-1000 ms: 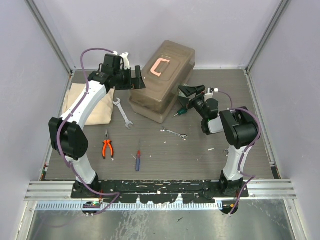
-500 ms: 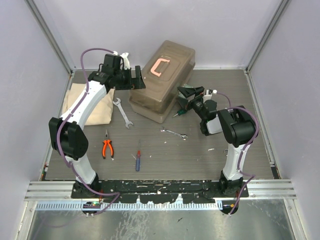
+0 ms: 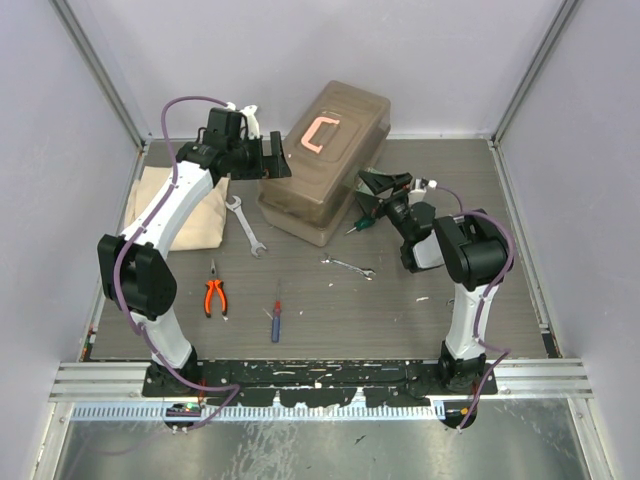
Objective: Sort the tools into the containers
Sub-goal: Open the storage box at the center of the board.
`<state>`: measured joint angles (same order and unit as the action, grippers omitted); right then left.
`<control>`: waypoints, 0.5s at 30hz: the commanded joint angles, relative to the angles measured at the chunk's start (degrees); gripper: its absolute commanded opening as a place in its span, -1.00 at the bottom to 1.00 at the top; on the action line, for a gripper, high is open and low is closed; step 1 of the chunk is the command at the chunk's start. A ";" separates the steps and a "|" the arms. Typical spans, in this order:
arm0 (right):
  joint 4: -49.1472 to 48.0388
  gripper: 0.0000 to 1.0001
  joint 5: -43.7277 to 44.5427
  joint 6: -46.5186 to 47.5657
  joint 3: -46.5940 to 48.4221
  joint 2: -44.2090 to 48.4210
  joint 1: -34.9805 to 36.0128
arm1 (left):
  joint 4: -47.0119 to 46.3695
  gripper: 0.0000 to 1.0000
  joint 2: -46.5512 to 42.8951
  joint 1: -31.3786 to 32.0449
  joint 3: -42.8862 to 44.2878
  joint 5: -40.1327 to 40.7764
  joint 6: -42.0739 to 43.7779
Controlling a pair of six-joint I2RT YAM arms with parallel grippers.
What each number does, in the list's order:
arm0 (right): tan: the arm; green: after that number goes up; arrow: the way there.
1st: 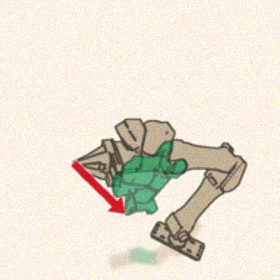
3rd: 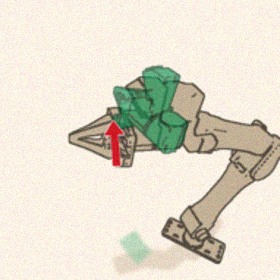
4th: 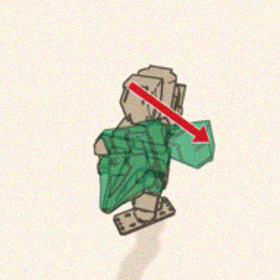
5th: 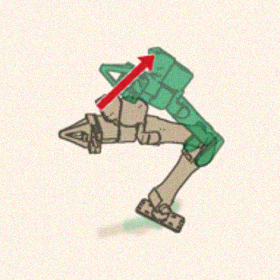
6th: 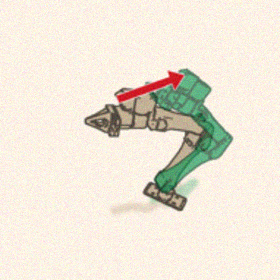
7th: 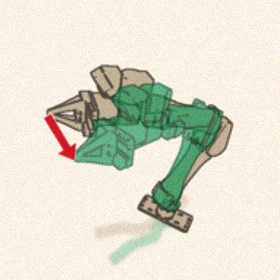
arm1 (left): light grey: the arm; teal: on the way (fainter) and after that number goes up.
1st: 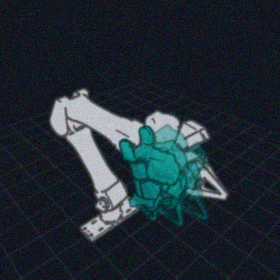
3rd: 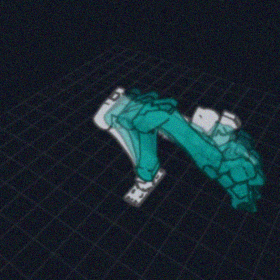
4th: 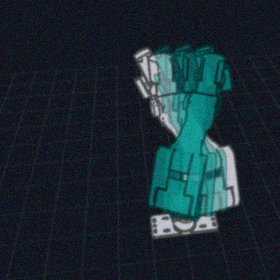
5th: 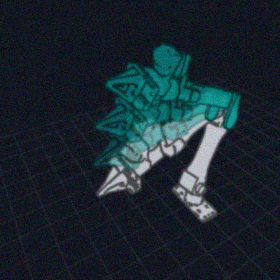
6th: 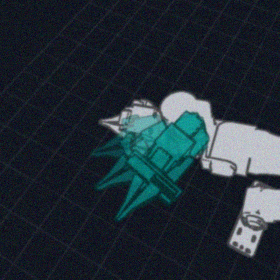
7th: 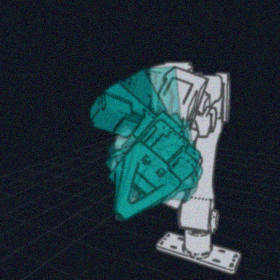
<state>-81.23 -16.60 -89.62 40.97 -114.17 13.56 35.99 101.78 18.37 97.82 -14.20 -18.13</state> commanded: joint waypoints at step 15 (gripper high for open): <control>-9.32 0.96 -1.20 -3.85 3.31 2.42 0.76 | -3.89 0.96 -3.34 0.59 1.03 -2.73 -1.76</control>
<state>-85.25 -16.73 -93.19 42.09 -114.89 13.74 35.83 101.73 18.37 97.80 -14.37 -18.65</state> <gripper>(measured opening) 0.976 0.981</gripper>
